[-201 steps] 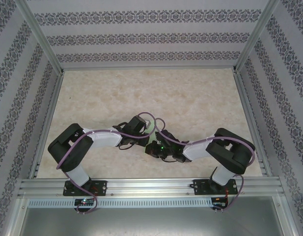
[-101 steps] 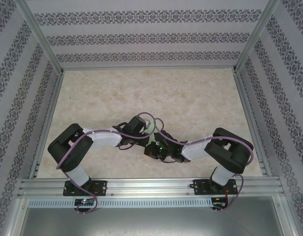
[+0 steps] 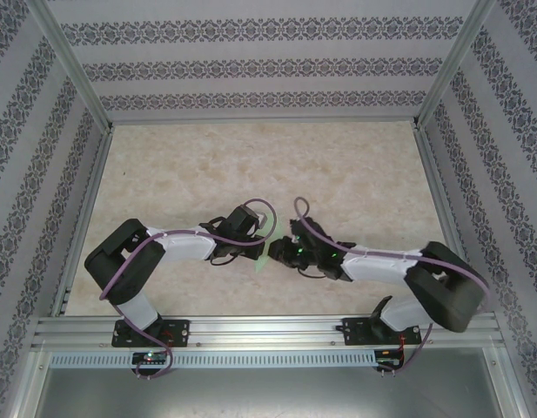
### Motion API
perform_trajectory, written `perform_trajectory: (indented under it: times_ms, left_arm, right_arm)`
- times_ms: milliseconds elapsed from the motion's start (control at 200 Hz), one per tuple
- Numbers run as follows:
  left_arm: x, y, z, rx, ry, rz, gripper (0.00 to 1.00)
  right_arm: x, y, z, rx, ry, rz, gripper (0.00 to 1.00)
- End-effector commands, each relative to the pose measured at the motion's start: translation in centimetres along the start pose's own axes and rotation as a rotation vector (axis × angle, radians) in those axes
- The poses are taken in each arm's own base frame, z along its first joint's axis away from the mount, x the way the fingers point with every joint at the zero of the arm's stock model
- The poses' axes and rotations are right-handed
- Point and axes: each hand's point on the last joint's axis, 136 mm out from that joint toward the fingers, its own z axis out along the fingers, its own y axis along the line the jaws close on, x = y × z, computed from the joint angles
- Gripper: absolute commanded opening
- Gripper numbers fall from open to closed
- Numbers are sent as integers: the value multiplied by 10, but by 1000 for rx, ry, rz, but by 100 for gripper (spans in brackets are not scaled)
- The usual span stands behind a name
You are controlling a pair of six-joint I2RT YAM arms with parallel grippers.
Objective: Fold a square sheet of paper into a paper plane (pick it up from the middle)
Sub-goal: Third fold the triangle at the center of the table.
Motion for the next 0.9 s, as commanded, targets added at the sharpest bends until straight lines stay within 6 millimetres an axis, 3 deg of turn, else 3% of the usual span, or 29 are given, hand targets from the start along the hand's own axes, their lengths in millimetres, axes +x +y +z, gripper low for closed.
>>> perform_trajectory:
  times_ms: [0, 230, 639, 894]
  left_arm:
    - [7, 6, -1, -24, 14, 5, 7]
    - [4, 4, -4, -24, 11, 15, 7]
    - [-34, -16, -22, 16, -82, 11, 9]
    - [-32, -6, -28, -25, -99, -4, 9]
  right_arm:
    - [-19, -44, -17, 124, -46, 2, 26]
    - [-46, -33, -17, 77, -19, -12, 30]
    - [-46, -33, -4, 64, 19, -14, 36]
    - [-47, -27, 5, 28, 37, -15, 36]
